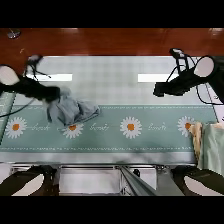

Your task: Fold the shirts.

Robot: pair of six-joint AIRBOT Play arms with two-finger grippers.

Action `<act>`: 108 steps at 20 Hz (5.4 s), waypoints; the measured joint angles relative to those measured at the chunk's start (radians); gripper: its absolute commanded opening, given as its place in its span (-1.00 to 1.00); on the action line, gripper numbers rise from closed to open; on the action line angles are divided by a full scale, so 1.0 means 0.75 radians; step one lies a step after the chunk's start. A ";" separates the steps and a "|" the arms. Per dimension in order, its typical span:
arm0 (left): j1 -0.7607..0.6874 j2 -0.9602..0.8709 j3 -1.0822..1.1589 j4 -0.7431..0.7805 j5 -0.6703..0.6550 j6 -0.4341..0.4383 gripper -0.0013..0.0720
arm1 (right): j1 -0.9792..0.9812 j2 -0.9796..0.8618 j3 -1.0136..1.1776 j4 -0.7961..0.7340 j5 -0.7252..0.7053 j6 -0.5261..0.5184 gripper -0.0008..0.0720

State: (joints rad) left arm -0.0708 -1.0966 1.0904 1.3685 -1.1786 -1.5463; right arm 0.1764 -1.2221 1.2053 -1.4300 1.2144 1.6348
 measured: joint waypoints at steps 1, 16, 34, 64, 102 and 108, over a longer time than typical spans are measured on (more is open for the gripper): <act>0.000 0.074 0.066 -0.047 0.016 0.023 -0.87 | 0.000 0.040 0.000 -0.008 -0.008 0.001 0.73; -0.308 0.265 0.918 -0.525 0.477 0.128 -0.87 | 0.000 0.570 0.000 0.004 -0.067 0.017 0.73; -0.751 0.087 -0.209 -0.551 0.665 0.105 -0.87 | 0.000 0.604 -0.103 0.017 -0.043 0.050 0.73; -0.040 0.226 -0.920 -0.876 0.258 0.379 -0.87 | 0.019 0.297 -0.937 0.730 -0.230 -0.059 0.73; 0.281 0.599 0.393 -0.861 -0.465 0.314 -0.87 | 0.017 0.513 0.863 0.390 0.431 -0.121 -0.92; 0.136 0.510 -0.317 -0.839 -0.230 0.373 -0.87 | 0.016 0.292 0.462 0.294 0.270 -0.152 -0.92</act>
State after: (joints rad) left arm 0.0315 -0.7139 0.8528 0.7391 -1.3514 -1.2663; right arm 0.1886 -1.0027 1.5520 -1.2091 1.4166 1.5208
